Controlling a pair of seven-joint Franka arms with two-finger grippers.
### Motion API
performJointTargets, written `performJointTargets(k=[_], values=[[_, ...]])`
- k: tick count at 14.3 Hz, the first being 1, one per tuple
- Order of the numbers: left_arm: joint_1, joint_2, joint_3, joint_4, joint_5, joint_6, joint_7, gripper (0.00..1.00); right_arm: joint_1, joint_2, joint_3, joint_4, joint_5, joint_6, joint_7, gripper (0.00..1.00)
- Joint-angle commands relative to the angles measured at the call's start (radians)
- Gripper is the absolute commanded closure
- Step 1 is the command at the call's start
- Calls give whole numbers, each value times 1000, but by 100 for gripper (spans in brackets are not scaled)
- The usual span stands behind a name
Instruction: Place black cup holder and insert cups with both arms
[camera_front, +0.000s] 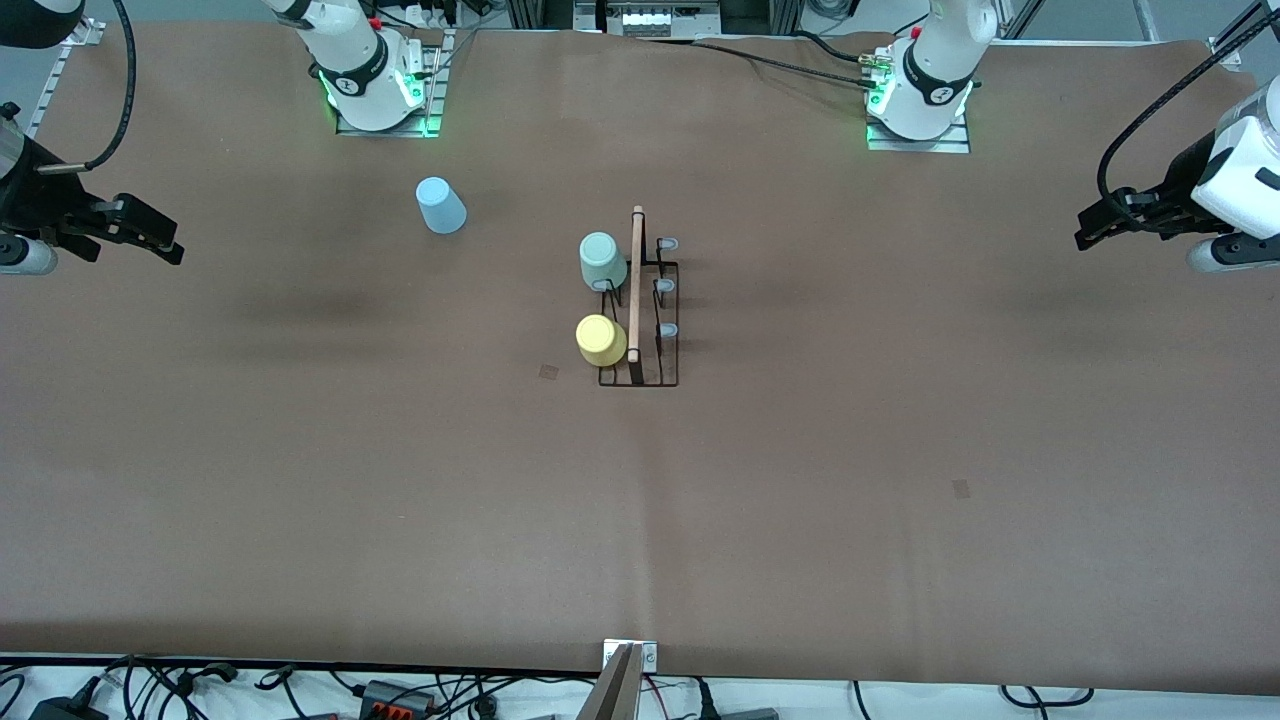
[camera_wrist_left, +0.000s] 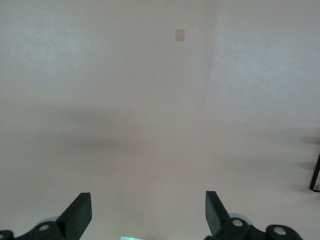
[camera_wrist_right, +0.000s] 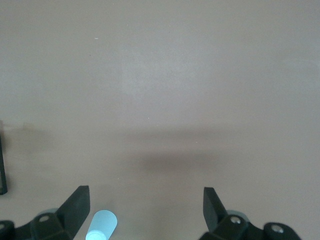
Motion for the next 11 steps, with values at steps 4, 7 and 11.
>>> performJointTargets(k=[4, 7, 11], values=[[5, 12, -4, 23, -25, -8, 4, 0, -41, -16, 51, -20, -4, 13, -1, 0], [5, 20, -2, 23, -47, -7, 7, 0, -42, -20, 46, -25, -4, 4, -4, 0], [5, 20, -4, 23, -47, -7, 7, 0, -41, -20, 46, -27, -4, -1, -11, 0]])
